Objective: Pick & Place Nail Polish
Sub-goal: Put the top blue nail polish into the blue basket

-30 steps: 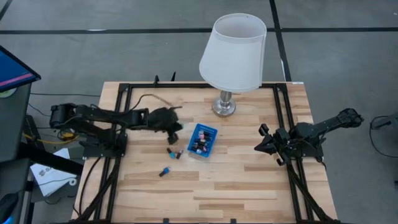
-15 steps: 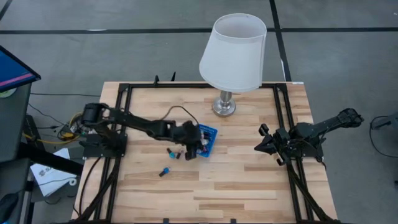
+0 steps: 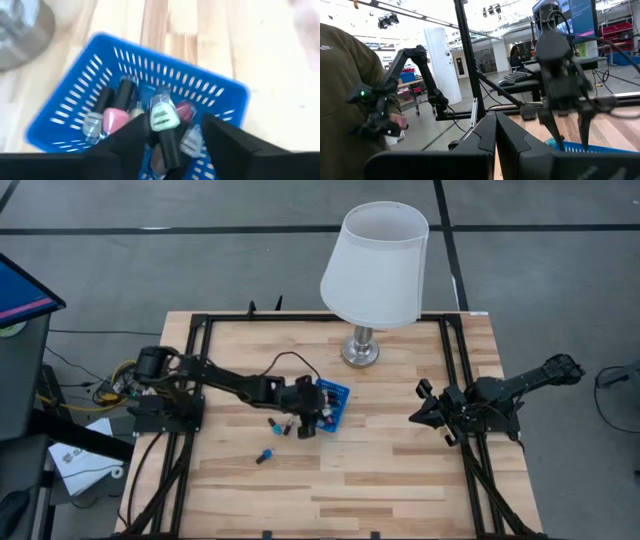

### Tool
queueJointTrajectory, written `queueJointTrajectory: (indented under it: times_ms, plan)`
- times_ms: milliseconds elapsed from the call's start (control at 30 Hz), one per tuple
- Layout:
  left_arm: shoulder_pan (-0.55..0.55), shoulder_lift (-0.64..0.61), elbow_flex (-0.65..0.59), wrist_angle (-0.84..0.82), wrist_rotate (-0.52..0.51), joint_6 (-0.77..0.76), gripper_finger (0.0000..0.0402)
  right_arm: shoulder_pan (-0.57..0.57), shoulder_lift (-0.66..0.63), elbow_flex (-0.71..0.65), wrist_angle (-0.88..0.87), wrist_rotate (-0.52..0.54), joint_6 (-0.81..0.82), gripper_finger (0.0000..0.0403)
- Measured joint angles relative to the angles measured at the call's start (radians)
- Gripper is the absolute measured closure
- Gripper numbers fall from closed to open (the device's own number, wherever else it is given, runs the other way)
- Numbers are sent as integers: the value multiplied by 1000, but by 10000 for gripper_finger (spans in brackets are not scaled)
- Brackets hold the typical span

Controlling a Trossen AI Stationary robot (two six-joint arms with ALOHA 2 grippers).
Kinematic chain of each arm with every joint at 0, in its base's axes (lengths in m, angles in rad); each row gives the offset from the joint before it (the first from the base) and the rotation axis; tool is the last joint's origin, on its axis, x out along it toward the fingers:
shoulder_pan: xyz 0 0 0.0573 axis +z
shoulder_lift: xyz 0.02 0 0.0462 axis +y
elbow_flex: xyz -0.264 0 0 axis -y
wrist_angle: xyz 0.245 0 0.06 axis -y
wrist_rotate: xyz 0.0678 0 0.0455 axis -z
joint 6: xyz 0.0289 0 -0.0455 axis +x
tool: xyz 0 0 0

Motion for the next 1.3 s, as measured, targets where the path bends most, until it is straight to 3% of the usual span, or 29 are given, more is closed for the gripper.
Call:
queueJointTrajectory:
  times_ms: [133,233,367,567,800,1100,1300]
  plan:
    - [0,-135,0,-147,3,3,153,0,0,0,0,0,0,403]
    - [0,-266,-24,-296,5,56,125,0,0,0,0,0,0,403]
    - [-6,-441,-122,-380,59,154,121,0,0,0,0,0,0,403]
    - [-9,-581,-352,-298,196,155,131,0,0,0,0,0,0,403]
    - [-11,-529,-535,-47,211,199,132,0,0,0,-2,0,0,403]
    - [-10,-349,-551,12,251,249,142,0,0,0,-7,0,0,403]
    - [-9,-242,-541,56,252,263,179,0,0,0,-18,0,0,403]
